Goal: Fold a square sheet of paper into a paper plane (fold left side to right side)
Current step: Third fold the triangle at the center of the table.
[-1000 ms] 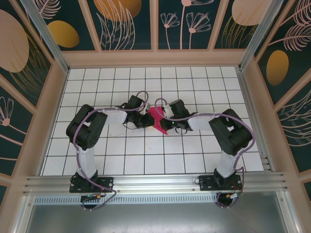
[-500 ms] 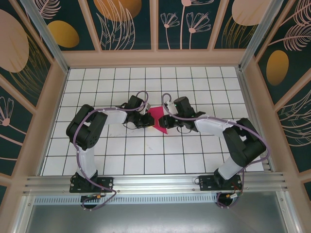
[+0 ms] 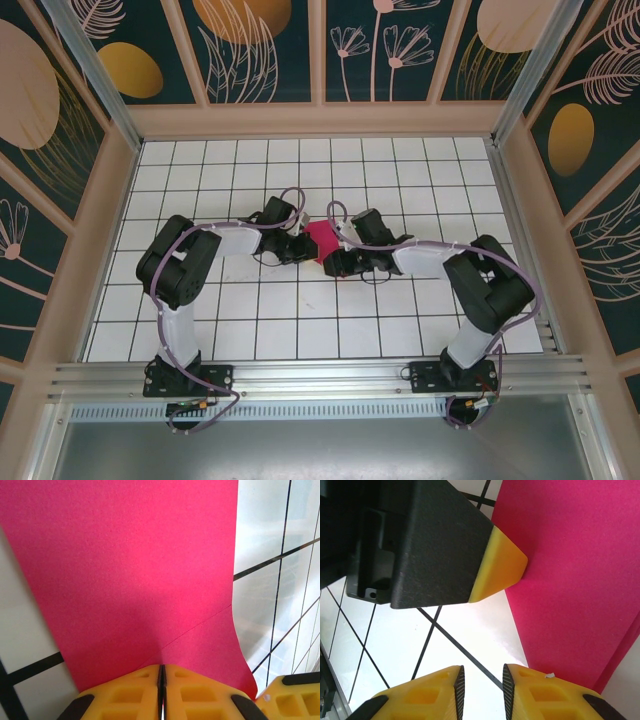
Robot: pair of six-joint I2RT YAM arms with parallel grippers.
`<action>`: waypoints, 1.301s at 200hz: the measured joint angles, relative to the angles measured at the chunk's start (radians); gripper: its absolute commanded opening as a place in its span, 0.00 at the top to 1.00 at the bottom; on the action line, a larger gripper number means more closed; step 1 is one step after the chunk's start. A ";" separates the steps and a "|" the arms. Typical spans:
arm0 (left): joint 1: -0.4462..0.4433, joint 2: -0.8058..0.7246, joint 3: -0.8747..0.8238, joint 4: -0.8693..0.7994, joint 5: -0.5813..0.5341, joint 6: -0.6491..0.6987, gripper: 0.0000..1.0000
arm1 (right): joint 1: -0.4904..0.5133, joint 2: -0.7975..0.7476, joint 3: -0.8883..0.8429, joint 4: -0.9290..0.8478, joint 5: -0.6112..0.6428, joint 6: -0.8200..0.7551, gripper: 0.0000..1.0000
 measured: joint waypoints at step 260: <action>-0.002 0.016 0.027 -0.023 0.002 0.001 0.88 | -0.005 0.009 -0.079 0.014 0.053 0.079 0.90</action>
